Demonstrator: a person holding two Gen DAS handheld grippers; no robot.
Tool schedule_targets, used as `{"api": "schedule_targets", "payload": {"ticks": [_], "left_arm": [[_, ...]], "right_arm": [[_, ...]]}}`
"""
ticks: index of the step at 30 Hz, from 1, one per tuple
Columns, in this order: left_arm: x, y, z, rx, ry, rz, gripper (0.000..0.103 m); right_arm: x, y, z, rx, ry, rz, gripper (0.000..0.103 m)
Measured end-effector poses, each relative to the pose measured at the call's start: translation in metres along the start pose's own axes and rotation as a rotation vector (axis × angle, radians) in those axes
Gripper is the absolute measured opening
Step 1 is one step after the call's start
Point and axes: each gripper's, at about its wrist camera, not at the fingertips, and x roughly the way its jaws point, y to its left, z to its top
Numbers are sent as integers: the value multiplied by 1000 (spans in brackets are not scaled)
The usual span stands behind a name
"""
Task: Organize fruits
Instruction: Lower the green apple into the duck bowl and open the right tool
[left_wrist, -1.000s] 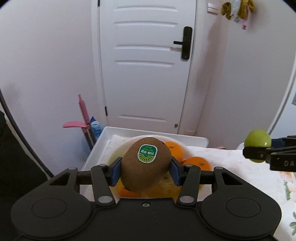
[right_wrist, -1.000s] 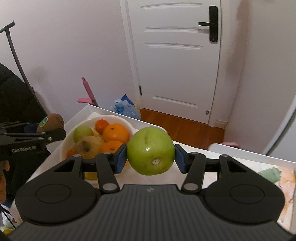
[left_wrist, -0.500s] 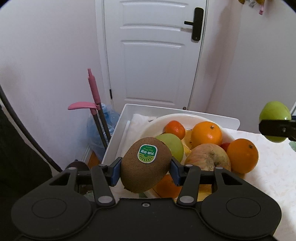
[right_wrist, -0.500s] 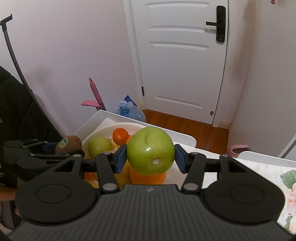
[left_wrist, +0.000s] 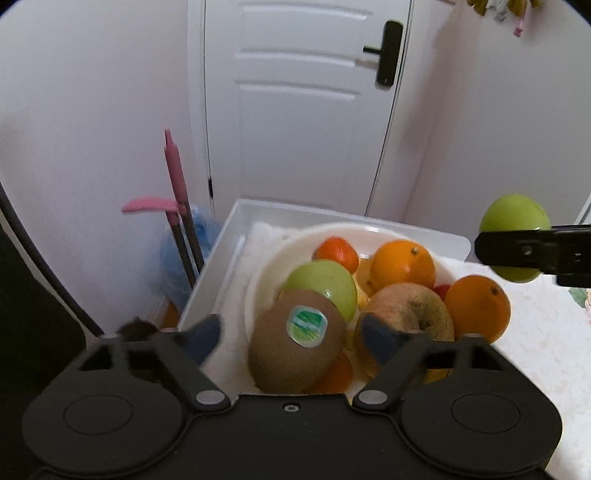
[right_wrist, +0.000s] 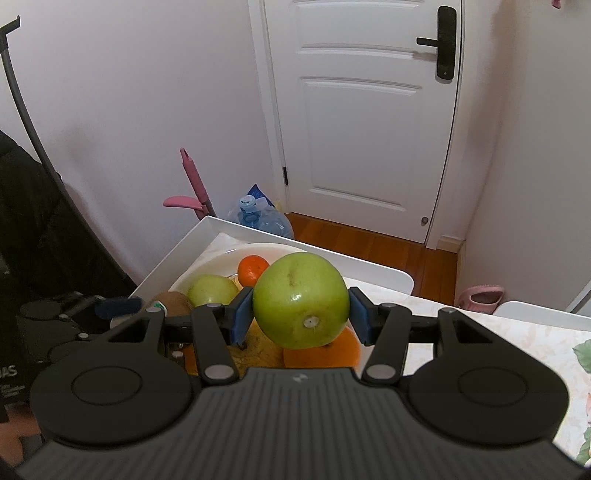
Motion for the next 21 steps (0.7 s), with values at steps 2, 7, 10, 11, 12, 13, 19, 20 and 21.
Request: {"api": "schedule_targets", "payload": {"ticks": [2,7,10,11,12,13,19,20,21], "left_arm": [[-6,1,1,3,-12,-4,94],[-17,5,0,9,-13,6,94],[-23,9,0,4,-14,8,94],[-24,10,0,3,-16,9,94],[-26,11,0,3,-19,10,94],[-28,12,0,4,-21,11,94],[-33,13,-1,24,-29,22,94],[-33,13,-1,28,-29,24,94],[-33,14,-2,32,-29,25,94]], "right_arm": [[2,1,2,0,0,4,69],[8,8,7,-2,5,27,69],[16,14,11,-13,10,42,69],[19,16,13,-17,12,46,69],[22,17,14,-23,15,50,69],[27,19,15,-28,18,53,69],[57,27,18,-51,40,67,69],[62,27,18,-49,44,70,69],[66,28,18,-46,47,74,69]]}}
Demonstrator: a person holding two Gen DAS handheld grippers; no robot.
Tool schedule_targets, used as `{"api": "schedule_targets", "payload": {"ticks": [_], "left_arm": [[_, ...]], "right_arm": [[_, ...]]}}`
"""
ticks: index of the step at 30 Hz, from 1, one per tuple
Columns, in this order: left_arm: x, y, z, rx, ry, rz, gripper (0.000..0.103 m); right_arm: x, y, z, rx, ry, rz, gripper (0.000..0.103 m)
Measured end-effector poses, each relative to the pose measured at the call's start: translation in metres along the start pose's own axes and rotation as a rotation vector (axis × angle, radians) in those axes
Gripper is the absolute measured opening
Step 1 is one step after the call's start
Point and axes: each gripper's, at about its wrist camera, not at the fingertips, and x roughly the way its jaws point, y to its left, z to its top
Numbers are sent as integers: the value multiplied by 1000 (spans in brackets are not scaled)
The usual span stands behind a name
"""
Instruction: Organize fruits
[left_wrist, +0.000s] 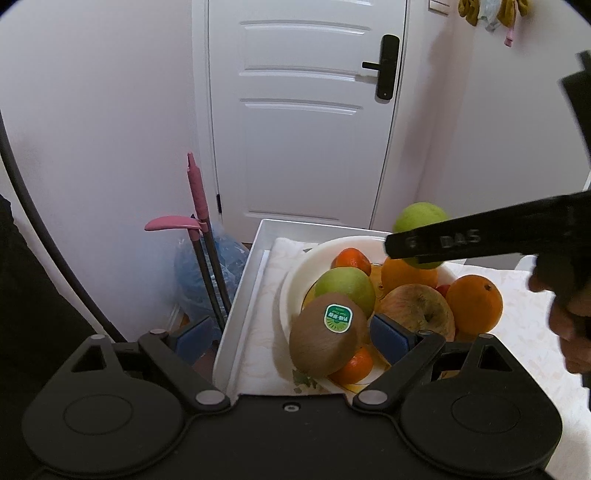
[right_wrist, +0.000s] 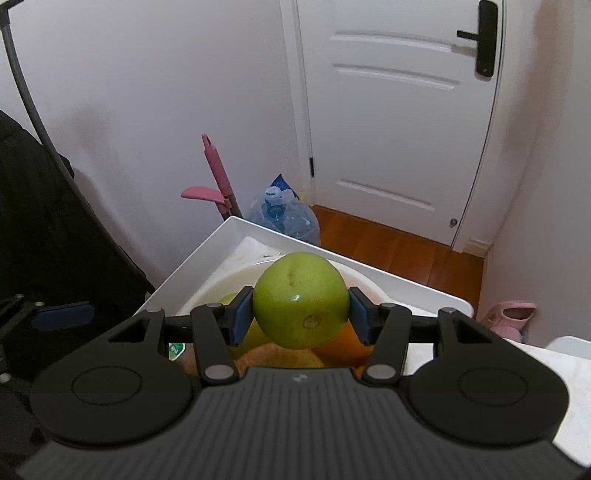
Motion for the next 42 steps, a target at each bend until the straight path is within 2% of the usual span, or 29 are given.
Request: {"api": "schedule_targets", "payload": {"ticks": [6,9,13,29,36,42], "left_arm": [[2,4,-1,11,5,3,94],[2,6,-2,11,5,3,94],[4,8,-2,11,6,-1,94],[7,11,-2,16,9,-16,94],[3,10,-1,33,2,-29,94],[-15,1,5,53,-26,-47,94]], "right_arm": [[15,4,-4,-6,11,20,69],[14,7,-6,-24,-18,25,73],[18,10,-7,-49,-9,19,73],[16,4,-7,-17,-19,-12,73],[-5,-5,-10,14,-40,-43,73],[-57,-12,-15,41,-80,-80,73]]}}
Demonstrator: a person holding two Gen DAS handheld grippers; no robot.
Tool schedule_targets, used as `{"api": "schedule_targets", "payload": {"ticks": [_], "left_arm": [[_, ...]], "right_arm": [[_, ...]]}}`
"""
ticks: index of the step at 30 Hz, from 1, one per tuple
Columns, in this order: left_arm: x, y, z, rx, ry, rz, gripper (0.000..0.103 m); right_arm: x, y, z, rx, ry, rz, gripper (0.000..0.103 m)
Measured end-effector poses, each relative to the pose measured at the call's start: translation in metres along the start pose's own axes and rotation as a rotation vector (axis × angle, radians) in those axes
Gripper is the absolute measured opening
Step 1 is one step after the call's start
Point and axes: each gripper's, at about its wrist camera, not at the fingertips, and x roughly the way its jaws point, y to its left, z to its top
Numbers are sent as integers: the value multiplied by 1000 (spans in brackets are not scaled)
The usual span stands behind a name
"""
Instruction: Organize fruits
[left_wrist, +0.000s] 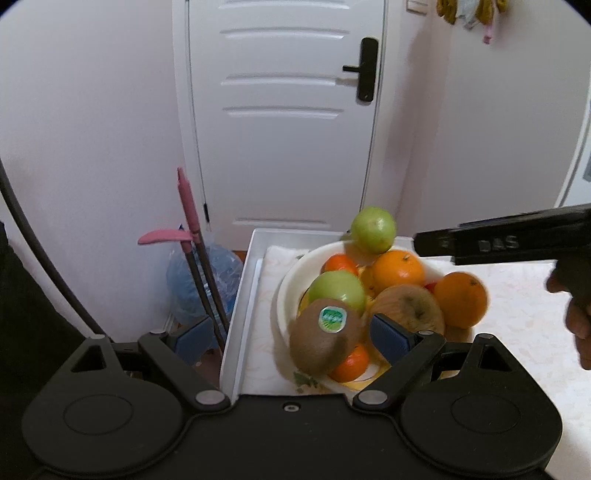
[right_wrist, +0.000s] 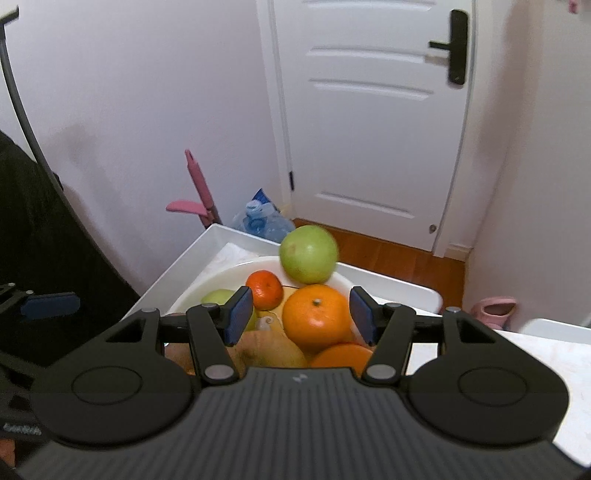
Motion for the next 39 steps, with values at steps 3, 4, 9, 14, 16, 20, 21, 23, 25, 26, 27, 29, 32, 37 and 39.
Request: {"api": "schedule_targets", "payload": {"ticks": [3,4,9,14,16,20,21,23,25,26,27,29,32,37,39], "left_arm": [[-15,-11,6,5,-22,-10,94],[-21,-14,8,3,-31,-13,94],[-57,-40,16,15,-70,-15,94],[-101,-64,19,21,-96,-7,94],[-116,-73,18,22,-107,-7,96],[-140,-90,12,21,-126,7,103],[-144,-94,10,21,-124,3,103],[-152,-100,6,21,-119,-4,103],[-159,-106,0,24,-119,-4,103],[-161,-109,-2,26,-118,-4,103],[-164,-112,-5,26,-117,-4,103],[-168,-116,-10,26,-112,-6,103],[-173,-123,-16,28,-111,-7,103],[-177,-130,-18,36,-116,-6,103],[-179,-132,-19,39,-120,-7,103]], "right_arm": [[-36,-8,-1,11,-27,-22,73],[-51,-11,-2,15,-39,-32,73],[-116,-24,-11,41,-84,-71,83],[-178,-41,-28,99,-108,-130,102],[-200,-47,-36,123,-114,-165,103],[-231,-57,-56,155,-104,-219,103],[-237,-60,-61,163,-102,-224,103],[-248,-63,-71,183,-97,-238,103],[-258,-65,-81,195,-92,-247,103],[-262,-66,-86,201,-88,-255,103],[-265,-68,-90,206,-84,-261,103],[-269,-69,-98,215,-77,-269,103],[-275,-70,-107,221,-75,-278,103],[-282,-73,-113,223,-76,-282,103],[-284,-73,-113,225,-81,-285,103]]}}
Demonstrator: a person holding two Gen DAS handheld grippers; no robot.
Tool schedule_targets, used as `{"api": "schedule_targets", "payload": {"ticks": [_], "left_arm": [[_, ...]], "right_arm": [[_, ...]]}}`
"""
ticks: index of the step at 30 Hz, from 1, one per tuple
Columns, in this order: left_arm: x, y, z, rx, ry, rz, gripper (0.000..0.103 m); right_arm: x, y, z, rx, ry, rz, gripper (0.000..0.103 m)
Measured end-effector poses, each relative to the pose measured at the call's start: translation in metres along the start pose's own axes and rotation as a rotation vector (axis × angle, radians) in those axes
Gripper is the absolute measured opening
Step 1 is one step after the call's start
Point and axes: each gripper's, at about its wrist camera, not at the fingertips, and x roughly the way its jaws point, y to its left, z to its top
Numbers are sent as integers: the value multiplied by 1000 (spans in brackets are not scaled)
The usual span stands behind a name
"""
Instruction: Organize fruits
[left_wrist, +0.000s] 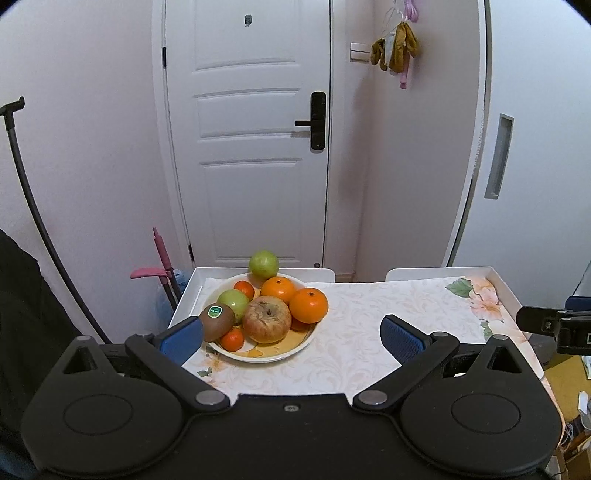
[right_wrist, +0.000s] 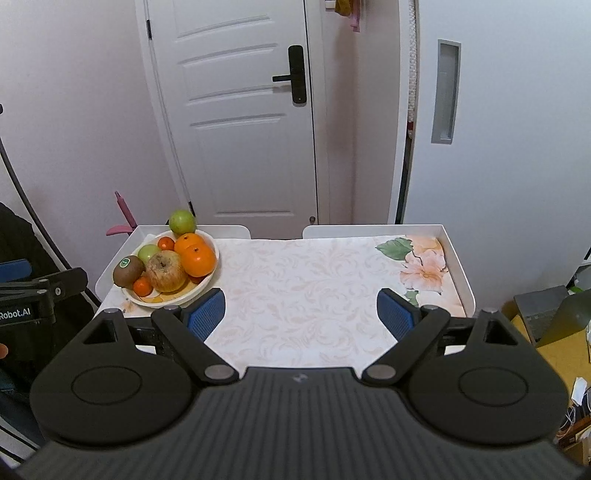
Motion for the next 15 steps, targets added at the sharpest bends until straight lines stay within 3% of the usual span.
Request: {"api": "schedule_targets", "payload": {"ticks": [15], "left_arm": [[-7,-4,-2,21,-15,1,103]], "right_arm": [[-5,-3,-3,14,-6,-13,103]]}}
